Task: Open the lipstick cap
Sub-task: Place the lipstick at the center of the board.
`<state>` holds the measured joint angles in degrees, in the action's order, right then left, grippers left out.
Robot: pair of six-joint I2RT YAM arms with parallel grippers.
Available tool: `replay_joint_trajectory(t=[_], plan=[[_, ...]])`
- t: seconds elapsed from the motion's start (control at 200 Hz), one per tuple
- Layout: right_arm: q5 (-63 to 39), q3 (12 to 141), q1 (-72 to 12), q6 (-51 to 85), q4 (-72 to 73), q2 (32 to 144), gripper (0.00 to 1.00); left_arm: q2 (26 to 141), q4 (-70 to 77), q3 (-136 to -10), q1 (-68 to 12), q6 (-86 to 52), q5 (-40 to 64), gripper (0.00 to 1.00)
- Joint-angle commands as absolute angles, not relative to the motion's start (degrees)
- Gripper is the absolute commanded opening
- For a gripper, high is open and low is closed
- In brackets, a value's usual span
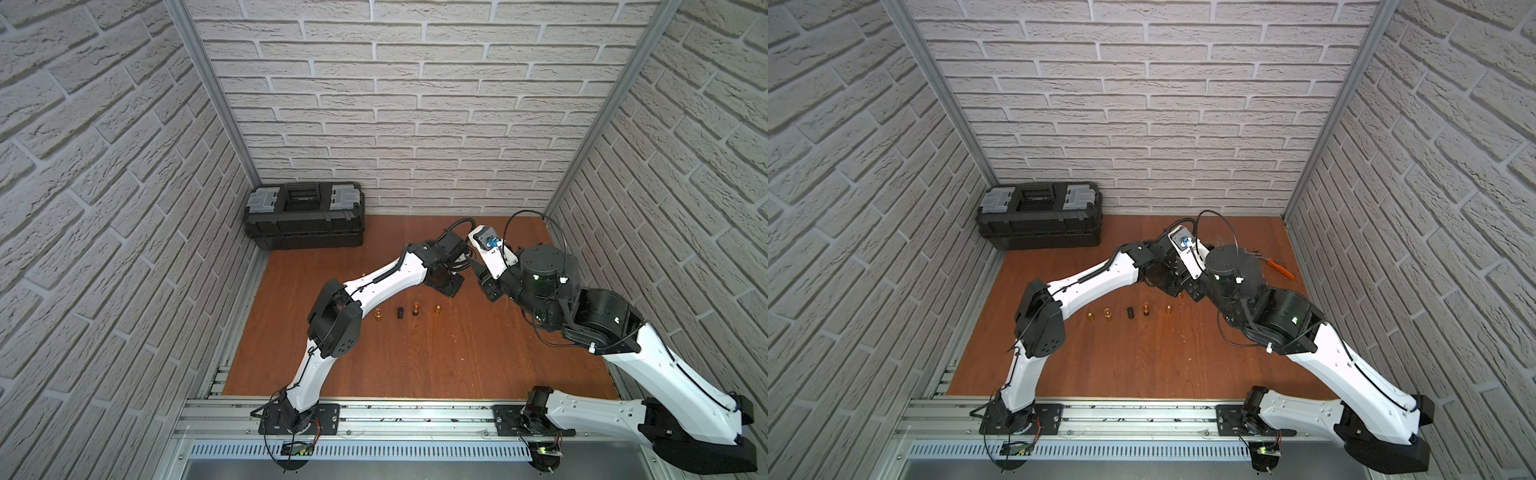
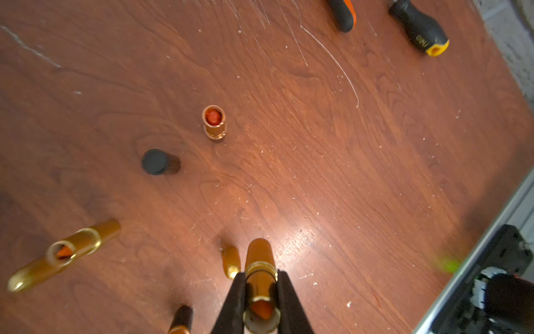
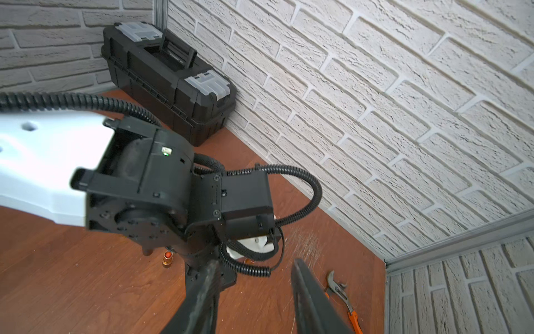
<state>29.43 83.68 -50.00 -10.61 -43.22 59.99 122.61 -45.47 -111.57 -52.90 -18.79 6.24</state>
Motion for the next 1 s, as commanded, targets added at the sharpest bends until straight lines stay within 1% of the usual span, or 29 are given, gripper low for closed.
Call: replay_joint_trajectory(t=[0.0, 0.195, 0.31, 0.53, 0.8, 0.92, 0.995], plan=[[31.44, 82.89, -50.16, -9.10, -42.68, 58.47, 0.43, 124.89, -41.82, -114.27, -54.87, -14.71, 2.91, 0.17], [31.89, 81.44, -50.13, -9.13, -42.25, 58.35, 0.43, 128.00, -41.78, -114.65, -56.76, -13.31, 1.93, 0.17], [31.91, 80.96, -50.17, -9.05, -42.05, 58.78, 0.43, 129.11, -41.46, -114.45, -57.05, -12.69, 1.35, 0.18], [31.90, 80.71, -50.14, -9.01, -42.09, 59.06, 0.43, 132.37, -44.40, -117.87, -57.48, -11.63, 0.35, 0.18], [32.39, 80.22, -50.19, -9.14, -42.14, 59.15, 0.43, 133.95, -44.37, -117.68, -57.66, -11.22, -0.51, 0.18], [32.26, 80.41, -50.18, -9.05, -42.26, 59.29, 0.43, 134.64, -44.65, -118.25, -57.66, -11.41, -0.19, 0.21], [32.13, 80.54, -50.18, -9.06, -42.49, 59.48, 0.44, 134.72, -44.57, -118.43, -57.55, -11.60, -0.01, 0.26]])
